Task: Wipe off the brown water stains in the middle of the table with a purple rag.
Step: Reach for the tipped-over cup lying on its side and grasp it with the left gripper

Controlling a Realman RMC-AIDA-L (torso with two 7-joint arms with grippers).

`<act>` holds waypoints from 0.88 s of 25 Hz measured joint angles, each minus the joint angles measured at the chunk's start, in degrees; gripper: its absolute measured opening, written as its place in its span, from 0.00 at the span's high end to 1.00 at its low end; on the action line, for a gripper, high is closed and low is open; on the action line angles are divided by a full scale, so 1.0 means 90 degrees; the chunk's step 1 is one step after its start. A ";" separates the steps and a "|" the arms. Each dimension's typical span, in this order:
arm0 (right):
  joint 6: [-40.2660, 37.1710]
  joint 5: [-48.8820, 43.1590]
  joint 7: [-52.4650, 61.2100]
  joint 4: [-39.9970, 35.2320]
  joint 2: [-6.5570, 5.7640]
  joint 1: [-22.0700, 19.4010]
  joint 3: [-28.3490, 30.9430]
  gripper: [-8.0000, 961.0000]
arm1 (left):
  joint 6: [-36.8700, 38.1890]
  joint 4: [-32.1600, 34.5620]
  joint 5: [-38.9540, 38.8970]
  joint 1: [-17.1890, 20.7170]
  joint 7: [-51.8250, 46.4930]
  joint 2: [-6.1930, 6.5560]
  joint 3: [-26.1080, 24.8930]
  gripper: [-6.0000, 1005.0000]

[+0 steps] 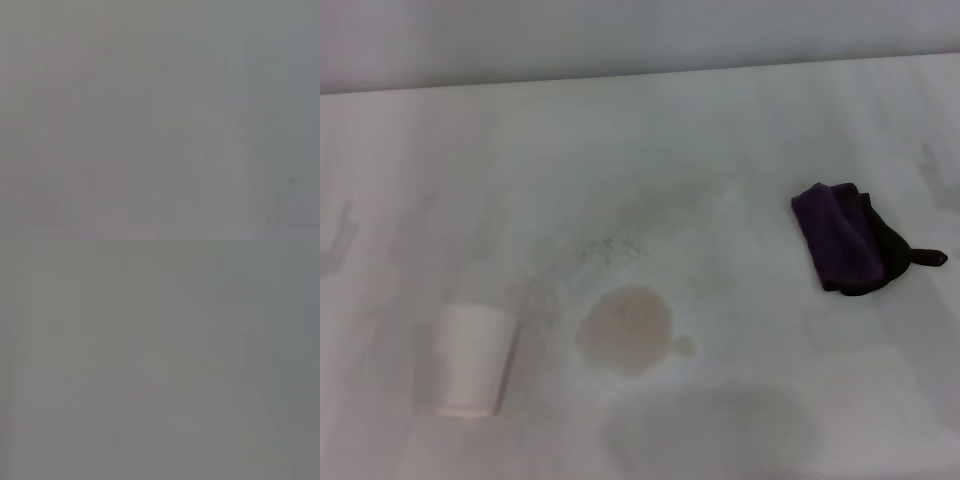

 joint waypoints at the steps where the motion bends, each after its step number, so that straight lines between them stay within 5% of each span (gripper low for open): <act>1: 0.0001 0.0003 0.0000 0.0000 0.0000 -0.0005 0.0000 0.28 | 0.0000 0.0000 0.0010 -0.0005 0.0000 0.0000 0.0000 0.12; 22: 0.0002 0.0026 0.0000 -0.0009 -0.0010 -0.0013 0.0000 0.28 | 0.0000 -0.0008 0.0024 0.0016 0.0000 0.0000 0.0000 0.12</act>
